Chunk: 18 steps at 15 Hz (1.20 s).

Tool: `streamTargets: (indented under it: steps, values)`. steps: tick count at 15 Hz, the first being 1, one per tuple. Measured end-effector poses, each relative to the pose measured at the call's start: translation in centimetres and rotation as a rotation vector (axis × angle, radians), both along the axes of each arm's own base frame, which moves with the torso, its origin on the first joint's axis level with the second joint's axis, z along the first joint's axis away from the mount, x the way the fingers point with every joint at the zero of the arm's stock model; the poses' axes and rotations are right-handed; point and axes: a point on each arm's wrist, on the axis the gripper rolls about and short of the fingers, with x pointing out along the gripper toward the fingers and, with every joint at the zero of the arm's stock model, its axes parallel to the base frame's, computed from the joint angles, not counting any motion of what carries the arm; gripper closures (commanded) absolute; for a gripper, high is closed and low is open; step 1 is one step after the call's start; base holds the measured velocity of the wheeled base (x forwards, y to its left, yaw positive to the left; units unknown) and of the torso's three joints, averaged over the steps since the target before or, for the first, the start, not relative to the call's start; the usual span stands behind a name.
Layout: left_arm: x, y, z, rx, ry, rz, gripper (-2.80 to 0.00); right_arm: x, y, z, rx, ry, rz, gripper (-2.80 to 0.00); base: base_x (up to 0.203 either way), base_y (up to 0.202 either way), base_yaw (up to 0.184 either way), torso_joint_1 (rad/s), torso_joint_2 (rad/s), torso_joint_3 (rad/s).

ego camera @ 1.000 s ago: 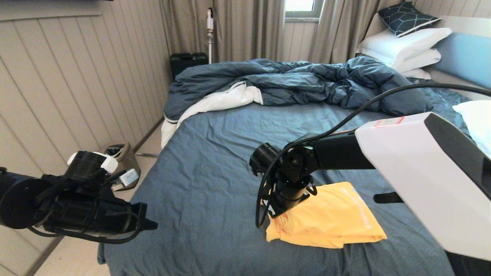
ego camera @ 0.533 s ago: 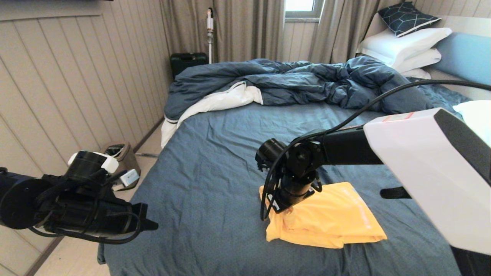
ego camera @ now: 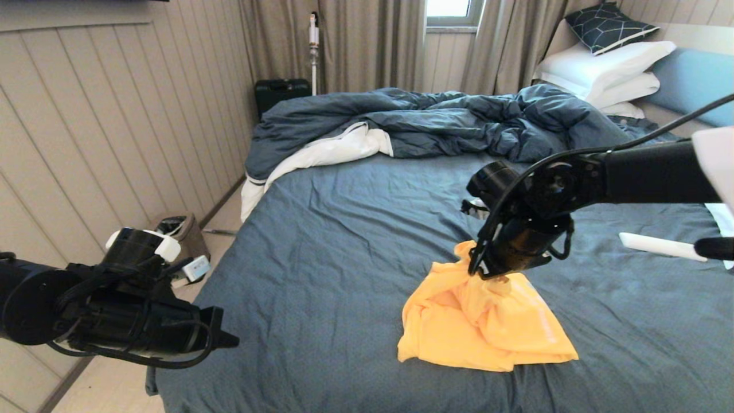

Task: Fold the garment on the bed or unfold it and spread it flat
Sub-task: Unford the yellow T-shirt

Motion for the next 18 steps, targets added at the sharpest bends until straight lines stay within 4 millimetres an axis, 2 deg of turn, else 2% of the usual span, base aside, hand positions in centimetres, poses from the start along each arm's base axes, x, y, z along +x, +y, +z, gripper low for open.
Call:
streamTargets:
  steps: [4,6,7,13,16,18]
  values:
    - [-0.2,-0.3,-0.2,0.001,0.007,-0.013,0.0,-0.4,-7.5,0.9,0.033,0.014,-0.136,0.0,0.0,0.0,0.0,0.0,0.0,0.0]
    - [-0.3,-0.4,-0.2,0.001,0.009,-0.018,0.0,-0.7,-10.3,1.1,0.05,0.018,-0.178,0.0,0.0,0.0,0.0,0.0,0.0,0.0]
    - [-0.3,-0.4,-0.2,0.001,0.009,-0.021,0.0,-0.8,-10.9,1.1,0.059,0.023,-0.184,0.0,0.0,0.0,0.0,0.0,0.0,0.0]
    - [-0.3,-0.9,0.0,-0.01,0.003,-0.049,0.0,-0.5,-10.7,1.6,0.07,-0.021,-0.172,0.0,0.0,0.0,0.0,0.0,0.0,0.0]
    - [-0.2,-2.8,1.5,-0.026,-0.067,-0.131,0.0,0.0,-9.7,2.6,0.08,-0.063,-0.142,0.0,0.0,0.0,0.0,0.0,0.0,0.0]
    - [-0.5,-4.7,3.0,-0.041,-0.123,-0.201,0.0,0.4,-8.3,3.4,0.088,-0.094,-0.105,0.0,0.0,0.0,0.0,0.0,0.0,0.0]
